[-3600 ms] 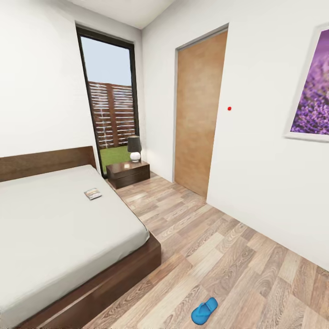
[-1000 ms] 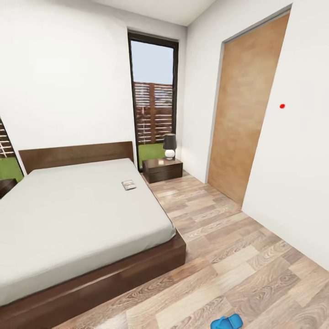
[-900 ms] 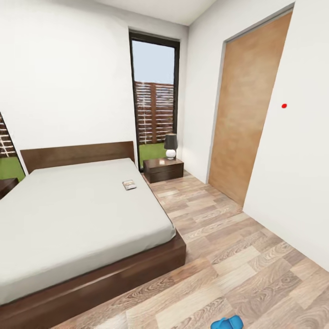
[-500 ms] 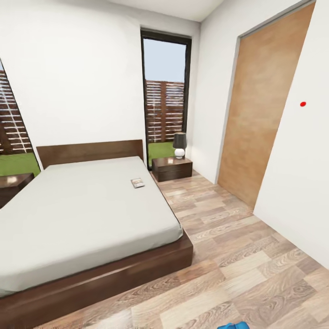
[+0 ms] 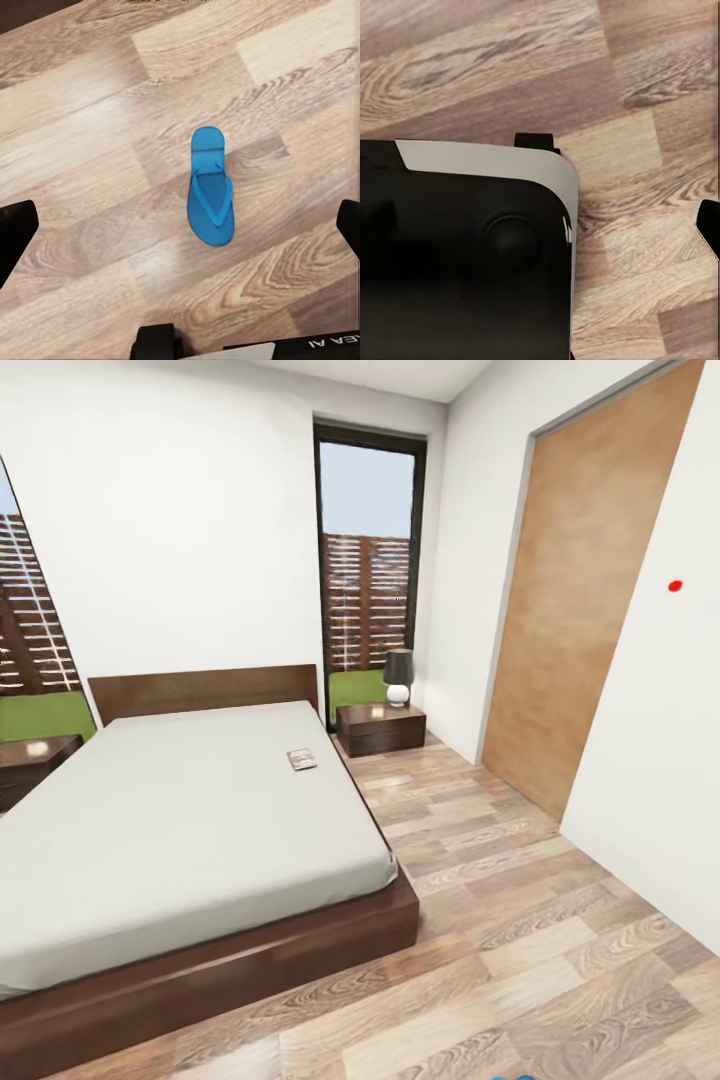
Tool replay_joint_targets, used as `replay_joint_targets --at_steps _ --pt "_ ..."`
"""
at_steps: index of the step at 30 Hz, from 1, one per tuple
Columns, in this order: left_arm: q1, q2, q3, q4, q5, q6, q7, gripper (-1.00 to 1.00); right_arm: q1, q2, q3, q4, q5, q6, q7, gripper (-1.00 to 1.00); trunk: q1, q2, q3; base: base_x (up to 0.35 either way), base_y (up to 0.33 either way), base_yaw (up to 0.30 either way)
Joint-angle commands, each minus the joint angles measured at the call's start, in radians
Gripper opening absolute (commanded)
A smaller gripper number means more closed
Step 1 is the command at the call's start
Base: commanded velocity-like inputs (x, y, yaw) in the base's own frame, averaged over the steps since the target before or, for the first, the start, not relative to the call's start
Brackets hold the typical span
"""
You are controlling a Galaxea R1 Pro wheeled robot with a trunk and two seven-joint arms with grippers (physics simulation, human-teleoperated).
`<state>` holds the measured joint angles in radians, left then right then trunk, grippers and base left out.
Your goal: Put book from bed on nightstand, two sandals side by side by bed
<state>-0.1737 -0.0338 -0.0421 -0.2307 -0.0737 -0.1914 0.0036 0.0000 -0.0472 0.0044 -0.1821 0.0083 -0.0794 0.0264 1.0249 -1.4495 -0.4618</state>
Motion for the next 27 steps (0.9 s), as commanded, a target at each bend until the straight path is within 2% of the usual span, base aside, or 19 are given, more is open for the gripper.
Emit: replay_joint_targets --at_steps 1,11,18,27 --pt "-0.001 0.000 -0.001 0.001 -0.008 -0.003 0.001 1.00 0.000 0.000 0.000 0.000 0.001 -0.002 0.003 1.00 0.000 0.000 -0.001 0.070 -0.105 0.051" --pt "-0.001 0.001 -0.001 0.001 -0.008 -0.003 0.001 1.00 0.000 -0.001 0.000 0.000 0.001 -0.002 0.003 1.00 0.000 0.000 -0.003 0.092 -0.060 0.081" --pt "0.000 0.001 0.000 0.001 -0.008 -0.003 0.001 1.00 0.000 -0.002 0.000 0.000 0.001 -0.002 0.003 1.00 0.000 0.000 -0.004 0.138 -0.012 0.020" --pt "-0.001 0.001 0.000 0.001 -0.006 -0.003 0.001 1.00 0.000 -0.002 0.000 0.000 0.001 -0.002 0.003 1.00 0.000 0.000 -0.004 0.044 -0.003 0.005"
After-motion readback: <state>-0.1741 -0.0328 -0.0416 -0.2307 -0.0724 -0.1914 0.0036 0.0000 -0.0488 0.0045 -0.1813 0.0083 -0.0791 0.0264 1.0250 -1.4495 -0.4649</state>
